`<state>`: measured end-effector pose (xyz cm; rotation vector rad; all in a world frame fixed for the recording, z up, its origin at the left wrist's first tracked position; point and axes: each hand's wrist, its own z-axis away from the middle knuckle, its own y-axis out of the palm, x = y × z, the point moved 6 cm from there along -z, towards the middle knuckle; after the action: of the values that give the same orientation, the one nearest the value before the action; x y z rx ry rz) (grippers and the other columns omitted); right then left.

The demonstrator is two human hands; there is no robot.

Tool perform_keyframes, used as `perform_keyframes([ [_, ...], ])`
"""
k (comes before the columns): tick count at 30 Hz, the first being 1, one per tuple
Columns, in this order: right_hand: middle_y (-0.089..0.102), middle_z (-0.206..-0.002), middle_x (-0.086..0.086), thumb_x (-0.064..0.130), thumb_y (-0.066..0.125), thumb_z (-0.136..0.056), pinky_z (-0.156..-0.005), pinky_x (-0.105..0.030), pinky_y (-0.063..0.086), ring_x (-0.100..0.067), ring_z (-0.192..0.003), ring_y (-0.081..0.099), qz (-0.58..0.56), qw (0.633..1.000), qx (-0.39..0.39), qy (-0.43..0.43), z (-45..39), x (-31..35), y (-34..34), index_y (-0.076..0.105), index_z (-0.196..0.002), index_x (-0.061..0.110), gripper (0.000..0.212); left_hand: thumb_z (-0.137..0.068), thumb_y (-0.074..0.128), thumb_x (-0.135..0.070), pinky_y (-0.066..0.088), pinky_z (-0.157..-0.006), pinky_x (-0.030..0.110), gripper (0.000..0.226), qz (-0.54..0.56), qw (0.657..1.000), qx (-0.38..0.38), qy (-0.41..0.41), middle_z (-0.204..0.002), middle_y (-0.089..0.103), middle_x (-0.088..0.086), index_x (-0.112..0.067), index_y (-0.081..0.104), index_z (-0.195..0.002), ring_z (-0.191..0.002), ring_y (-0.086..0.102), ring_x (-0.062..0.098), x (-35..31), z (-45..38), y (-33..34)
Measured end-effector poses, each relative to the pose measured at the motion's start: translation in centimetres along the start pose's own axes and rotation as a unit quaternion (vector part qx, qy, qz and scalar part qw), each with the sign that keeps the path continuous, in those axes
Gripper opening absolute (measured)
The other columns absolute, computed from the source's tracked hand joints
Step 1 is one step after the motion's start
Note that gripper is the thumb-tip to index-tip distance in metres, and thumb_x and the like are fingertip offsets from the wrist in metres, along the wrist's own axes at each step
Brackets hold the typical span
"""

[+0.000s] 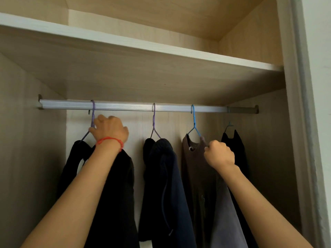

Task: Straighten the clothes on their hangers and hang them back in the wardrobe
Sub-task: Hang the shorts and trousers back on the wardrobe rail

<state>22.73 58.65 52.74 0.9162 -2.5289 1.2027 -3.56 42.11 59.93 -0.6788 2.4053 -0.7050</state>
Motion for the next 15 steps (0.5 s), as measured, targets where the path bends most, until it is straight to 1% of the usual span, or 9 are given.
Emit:
perform_keyframes([
  [1,0.061,-0.110,-0.021,0.022,0.040,-0.093,-0.073,-0.035,0.042,-0.040,-0.102,0.056,-0.002,1.000,-0.001,-0.002,0.0,0.1,-0.1,0.057,-0.103,0.001,0.028,-0.085,0.054,-0.029,0.032,-0.100,0.049,0.045,-0.002,1.000,0.022,-0.023,-0.132,0.039,0.025,0.001,0.051,-0.119,-0.121,0.037,0.039,1.4,-0.4,0.2],
  [3,0.061,-0.108,-0.021,0.021,0.040,-0.093,-0.072,-0.034,0.040,-0.040,-0.101,0.056,-0.005,1.000,0.000,-0.004,0.0,0.2,-0.2,0.057,-0.104,0.001,0.028,-0.083,0.053,-0.023,0.041,-0.095,0.047,0.042,0.009,0.996,0.071,-0.043,-0.125,0.046,0.024,0.001,0.052,-0.118,-0.112,0.046,0.038,3.6,-0.8,0.7],
  [5,0.061,-0.109,-0.021,0.021,0.041,-0.093,-0.073,-0.035,0.041,-0.040,-0.101,0.056,-0.006,1.000,0.000,-0.003,0.1,0.3,-0.2,0.057,-0.106,0.002,0.028,-0.082,0.050,-0.018,0.050,-0.084,0.040,0.036,0.026,0.994,0.100,-0.032,-0.110,0.055,0.020,0.002,0.055,-0.111,-0.094,0.056,0.035,4.5,-0.6,0.8],
  [7,0.061,-0.108,-0.020,0.021,0.041,-0.093,-0.073,-0.035,0.043,-0.039,-0.100,0.057,-0.006,1.000,-0.004,-0.004,0.2,0.5,-0.3,0.057,-0.106,0.002,0.027,-0.083,0.048,-0.015,0.050,-0.076,0.036,0.031,0.019,0.994,0.102,-0.019,-0.098,0.058,0.018,0.002,0.055,-0.108,-0.083,0.057,0.033,4.7,-0.5,0.7],
  [11,0.063,-0.107,-0.019,0.018,0.041,-0.093,-0.070,-0.034,0.041,-0.039,-0.098,0.058,0.002,1.000,-0.014,-0.009,0.5,0.6,-0.4,0.056,-0.108,0.005,0.026,-0.083,0.048,-0.011,0.050,-0.072,0.036,0.029,0.020,0.996,0.085,-0.007,-0.106,0.060,0.022,0.004,0.057,-0.107,-0.088,0.060,0.035,4.2,-0.3,0.4],
  [12,0.063,-0.107,-0.019,0.019,0.041,-0.093,-0.069,-0.033,0.040,-0.038,-0.098,0.058,0.004,1.000,-0.018,-0.007,0.5,0.6,-0.5,0.057,-0.108,0.005,0.026,-0.083,0.048,-0.010,0.050,-0.071,0.035,0.029,0.028,0.996,0.086,-0.005,-0.106,0.060,0.023,0.005,0.057,-0.106,-0.087,0.059,0.035,4.1,-0.3,0.5],
  [15,0.063,-0.106,-0.019,0.019,0.042,-0.092,-0.069,-0.033,0.039,-0.038,-0.099,0.059,0.003,1.000,-0.022,0.003,0.5,0.3,-0.3,0.058,-0.104,0.003,0.025,-0.085,0.047,-0.008,0.047,-0.065,0.033,0.025,0.049,0.996,0.080,-0.003,-0.103,0.060,0.023,0.006,0.057,-0.102,-0.074,0.053,0.030,3.9,-0.2,0.9],
])
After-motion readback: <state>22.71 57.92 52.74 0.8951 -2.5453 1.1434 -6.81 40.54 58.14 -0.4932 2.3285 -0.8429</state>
